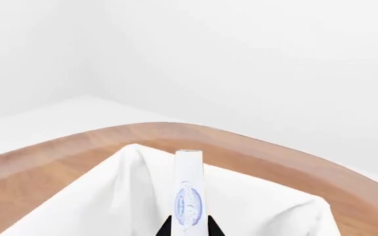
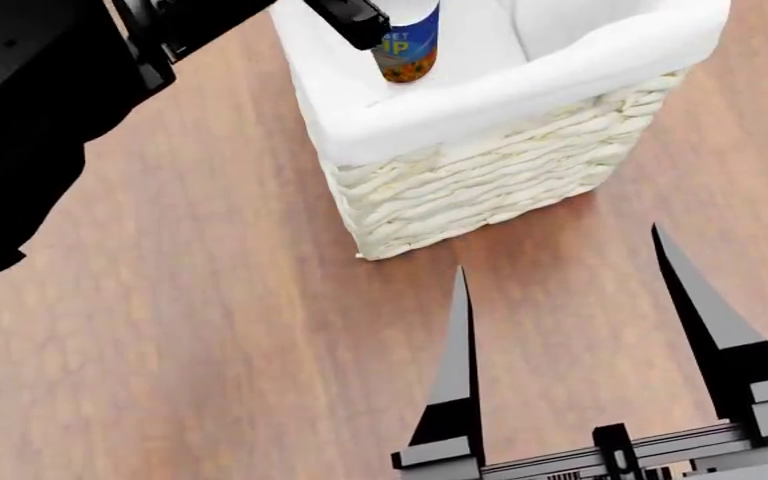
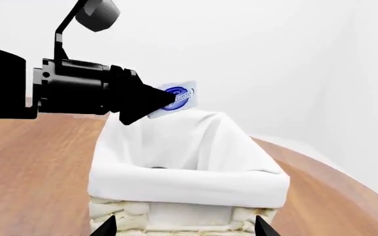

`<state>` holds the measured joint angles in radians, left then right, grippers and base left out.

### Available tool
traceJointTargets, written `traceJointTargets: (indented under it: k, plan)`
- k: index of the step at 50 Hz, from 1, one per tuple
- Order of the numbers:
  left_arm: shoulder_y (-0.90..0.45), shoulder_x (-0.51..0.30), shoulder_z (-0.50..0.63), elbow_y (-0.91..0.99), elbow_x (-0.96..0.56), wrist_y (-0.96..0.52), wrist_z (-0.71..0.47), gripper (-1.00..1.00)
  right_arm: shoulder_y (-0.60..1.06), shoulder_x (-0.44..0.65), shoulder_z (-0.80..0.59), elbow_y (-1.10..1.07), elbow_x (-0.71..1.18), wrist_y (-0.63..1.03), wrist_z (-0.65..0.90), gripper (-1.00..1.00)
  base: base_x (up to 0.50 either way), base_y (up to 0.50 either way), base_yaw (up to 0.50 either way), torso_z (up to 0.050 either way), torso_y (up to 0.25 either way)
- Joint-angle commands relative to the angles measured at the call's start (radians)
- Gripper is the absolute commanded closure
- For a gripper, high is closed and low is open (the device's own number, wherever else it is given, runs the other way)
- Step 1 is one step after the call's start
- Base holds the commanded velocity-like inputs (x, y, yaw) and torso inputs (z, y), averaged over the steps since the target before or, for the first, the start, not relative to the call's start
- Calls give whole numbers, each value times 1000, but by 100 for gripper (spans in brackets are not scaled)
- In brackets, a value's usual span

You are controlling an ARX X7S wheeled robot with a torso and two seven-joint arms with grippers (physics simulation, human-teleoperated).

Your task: Pick up the alphabet soup and the cream cheese box, and put them in the basket.

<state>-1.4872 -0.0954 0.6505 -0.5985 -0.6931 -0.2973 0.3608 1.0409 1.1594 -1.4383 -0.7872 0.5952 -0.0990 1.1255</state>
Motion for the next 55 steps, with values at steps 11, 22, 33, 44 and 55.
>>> traceJointTargets:
  k: [11, 22, 33, 44, 55]
  plan:
    - [17, 24, 5, -12, -39, 20, 3, 100, -12, -1, 3, 11, 3, -15, -6, -100, 0, 0, 0, 0, 1]
    - [25, 14, -7, 29, -71, 20, -4, -100, -31, -7, -2, 24, -14, -25, -2, -100, 0, 0, 0, 0, 1]
    - [23, 11, -5, 40, -87, 13, -11, -100, -38, -4, -1, 24, -20, -32, -5, -100, 0, 0, 0, 0, 0]
    - [31, 41, -59, -18, 6, 210, -198, -100, -41, -5, 2, 23, -21, -34, -5, -100, 0, 0, 0, 0, 0]
    - [366, -102, -77, 539, 193, 373, -632, -100, -48, -21, 3, 40, -19, -44, -13, -100, 0, 0, 0, 0, 0]
